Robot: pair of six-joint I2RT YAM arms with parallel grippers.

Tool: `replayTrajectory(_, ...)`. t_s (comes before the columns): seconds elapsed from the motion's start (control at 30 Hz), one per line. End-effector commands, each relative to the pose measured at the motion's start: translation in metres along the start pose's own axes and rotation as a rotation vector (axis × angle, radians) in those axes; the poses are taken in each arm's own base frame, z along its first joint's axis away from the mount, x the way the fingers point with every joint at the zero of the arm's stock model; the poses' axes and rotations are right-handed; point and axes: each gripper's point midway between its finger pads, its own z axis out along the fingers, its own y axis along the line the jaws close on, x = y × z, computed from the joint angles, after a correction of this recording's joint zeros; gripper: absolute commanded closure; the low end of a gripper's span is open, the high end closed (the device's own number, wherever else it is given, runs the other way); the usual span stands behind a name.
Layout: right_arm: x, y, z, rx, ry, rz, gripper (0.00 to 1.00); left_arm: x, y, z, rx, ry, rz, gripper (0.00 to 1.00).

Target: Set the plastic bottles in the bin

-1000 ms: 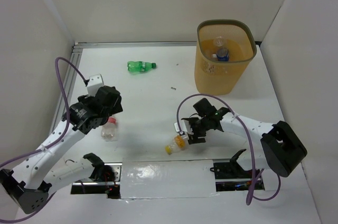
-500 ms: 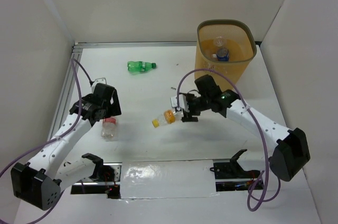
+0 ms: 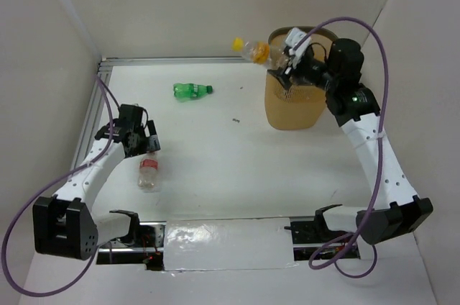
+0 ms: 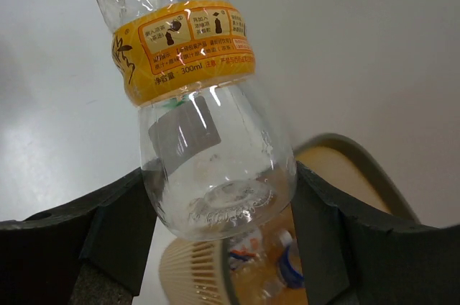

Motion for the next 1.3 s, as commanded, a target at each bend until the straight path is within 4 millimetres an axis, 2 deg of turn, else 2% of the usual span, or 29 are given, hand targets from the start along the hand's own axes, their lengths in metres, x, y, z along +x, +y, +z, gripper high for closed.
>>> replayTrajectory(0.0, -0.001, -0.060, -0.008, 0.209, -0.005, 0.098, 0.48, 0.003, -0.010, 0.011, 0.070, 0.055, 0.021, 0.00)
replayTrajectory(0.1, 0.042, -0.091, -0.011, 0.270, 0.092, 0.160, 0.46, 0.009, -0.012, 0.018, 0.081, 0.098, 0.029, 0.00)
replayTrajectory(0.17, 0.065, -0.096, -0.014, 0.258, 0.140, 0.216, 0.43, 0.011, -0.014, 0.021, 0.089, 0.118, 0.040, 0.00)
replayTrajectory(0.27, 0.098, -0.101, -0.017, 0.224, 0.205, 0.257, 0.31, 0.013, -0.014, 0.024, 0.081, 0.141, 0.044, 0.00)
replayTrajectory(0.4, 0.123, -0.111, -0.028, 0.228, 0.232, 0.318, 0.18, 0.018, -0.015, 0.028, 0.077, 0.178, 0.049, 0.00)
replayTrajectory(0.43, 0.118, -0.114, -0.030, 0.224, 0.214, 0.327, 0.16, 0.020, -0.015, 0.030, 0.074, 0.187, 0.050, 0.00)
replayTrajectory(0.47, 0.122, -0.114, -0.030, 0.216, 0.213, 0.336, 0.14, 0.023, -0.014, 0.031, 0.068, 0.204, 0.053, 0.00)
replayTrajectory(0.5, 0.121, -0.118, -0.036, 0.222, 0.198, 0.361, 0.10, 0.022, -0.013, 0.034, 0.057, 0.209, 0.055, 0.00)
replayTrajectory(0.53, 0.120, -0.121, -0.038, 0.226, 0.188, 0.366, 0.02, 0.024, -0.013, 0.035, 0.053, 0.218, 0.057, 0.00)
replayTrajectory(0.57, 0.115, -0.125, -0.042, 0.238, 0.173, 0.361, 0.00, 0.027, -0.011, 0.036, 0.047, 0.235, 0.059, 0.00)
replayTrajectory(0.8, 0.111, -0.139, -0.071, 0.274, 0.125, 0.435, 0.00, 0.037, -0.011, 0.050, -0.008, 0.297, 0.072, 0.00)
replayTrajectory(0.93, 0.107, -0.139, -0.078, 0.268, 0.109, 0.442, 0.00, 0.040, -0.010, 0.057, -0.034, 0.320, 0.080, 0.04)
replayTrajectory(1.0, 0.103, -0.136, -0.079, 0.260, 0.105, 0.443, 0.00, 0.041, -0.013, 0.056, -0.031, 0.320, 0.089, 0.12)
replayTrajectory(1.1, 0.105, -0.128, -0.083, 0.243, 0.106, 0.449, 0.00, 0.041, -0.013, 0.056, -0.031, 0.320, 0.089, 0.49)
replayTrajectory(1.17, 0.106, -0.118, -0.081, 0.207, 0.100, 0.458, 0.00, 0.037, -0.013, 0.053, -0.023, 0.301, 0.085, 0.64)
replayTrajectory(1.2, 0.100, -0.117, -0.082, 0.201, 0.090, 0.449, 0.00, 0.040, -0.012, 0.051, -0.028, 0.314, 0.087, 0.65)
replayTrajectory(1.27, 0.099, -0.106, -0.080, 0.150, 0.072, 0.432, 0.00, 0.029, -0.019, 0.042, 0.002, 0.275, 0.086, 0.66)
